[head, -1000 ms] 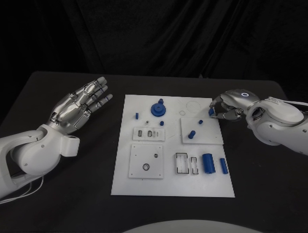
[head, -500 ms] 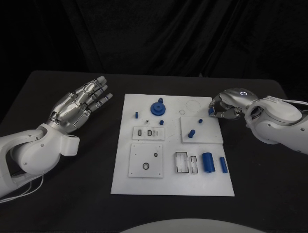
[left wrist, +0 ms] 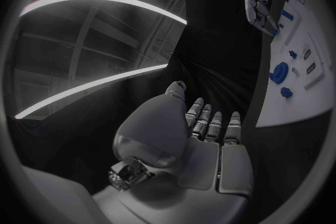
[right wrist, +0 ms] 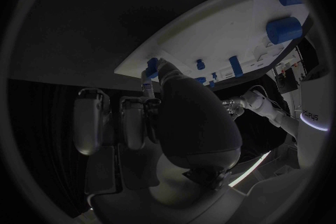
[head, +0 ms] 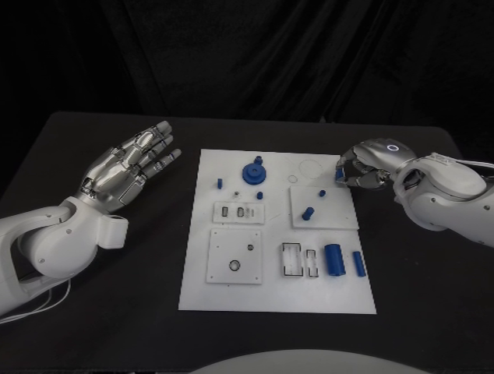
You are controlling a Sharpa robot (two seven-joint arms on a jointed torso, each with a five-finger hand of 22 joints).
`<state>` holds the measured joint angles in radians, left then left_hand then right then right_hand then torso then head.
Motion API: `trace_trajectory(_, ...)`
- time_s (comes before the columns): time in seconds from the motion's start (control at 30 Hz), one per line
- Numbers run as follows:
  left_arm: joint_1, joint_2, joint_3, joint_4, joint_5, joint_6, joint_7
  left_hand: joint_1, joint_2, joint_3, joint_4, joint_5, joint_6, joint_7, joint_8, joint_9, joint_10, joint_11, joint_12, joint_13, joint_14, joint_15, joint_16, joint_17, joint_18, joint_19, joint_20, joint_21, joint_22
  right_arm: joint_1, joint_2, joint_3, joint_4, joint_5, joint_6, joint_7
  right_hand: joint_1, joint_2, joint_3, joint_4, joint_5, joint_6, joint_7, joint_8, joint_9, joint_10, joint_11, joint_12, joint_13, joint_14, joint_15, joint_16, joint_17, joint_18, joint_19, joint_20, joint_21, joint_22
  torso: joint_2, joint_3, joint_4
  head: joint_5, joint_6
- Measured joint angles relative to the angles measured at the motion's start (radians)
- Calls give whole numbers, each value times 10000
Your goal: Assemble the parts on the task board
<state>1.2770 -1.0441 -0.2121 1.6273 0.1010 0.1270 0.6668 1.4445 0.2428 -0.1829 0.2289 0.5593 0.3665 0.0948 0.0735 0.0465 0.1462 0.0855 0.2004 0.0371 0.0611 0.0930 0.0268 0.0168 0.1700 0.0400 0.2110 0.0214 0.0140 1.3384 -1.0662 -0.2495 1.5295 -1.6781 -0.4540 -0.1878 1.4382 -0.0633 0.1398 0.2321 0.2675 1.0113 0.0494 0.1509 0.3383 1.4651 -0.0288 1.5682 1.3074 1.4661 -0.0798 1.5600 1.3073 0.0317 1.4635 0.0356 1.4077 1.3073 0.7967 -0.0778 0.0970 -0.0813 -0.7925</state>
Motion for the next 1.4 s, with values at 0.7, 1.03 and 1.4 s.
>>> trace_trajectory(0.7,-3,60,0,-27,0,0,-29,0,0,0,0,0,0,0,0,0,0,-1,0,7,0,0,0,0,0,0,0,0,0,563,810,28,2523,0,-762,90,126,3,-74,-117,267,375,338,192,31,-1,1,0,0,0,2,48,0,-1,35,-35,0,7,-10,-8,-12,81,-88)
trace_trajectory(1.03,-5,76,0,-35,0,3,-42,0,0,0,0,0,0,0,0,0,0,0,0,7,-36,36,0,0,1,0,0,0,0,298,1867,22,2404,-3,25,-27,126,2,-102,-144,459,390,354,192,29,36,38,0,0,0,2,48,0,1,35,-35,0,5,-5,-1,-1,142,-116)
trace_trajectory(1.4,-5,142,0,-40,1,4,-52,0,0,0,0,0,0,0,0,0,0,-1,0,5,-36,36,0,0,0,0,0,0,0,33,2529,27,1937,-3,577,-244,136,-15,-101,-205,617,428,391,192,27,32,112,0,0,0,4,48,0,0,35,-35,0,4,-2,-7,19,122,-193)
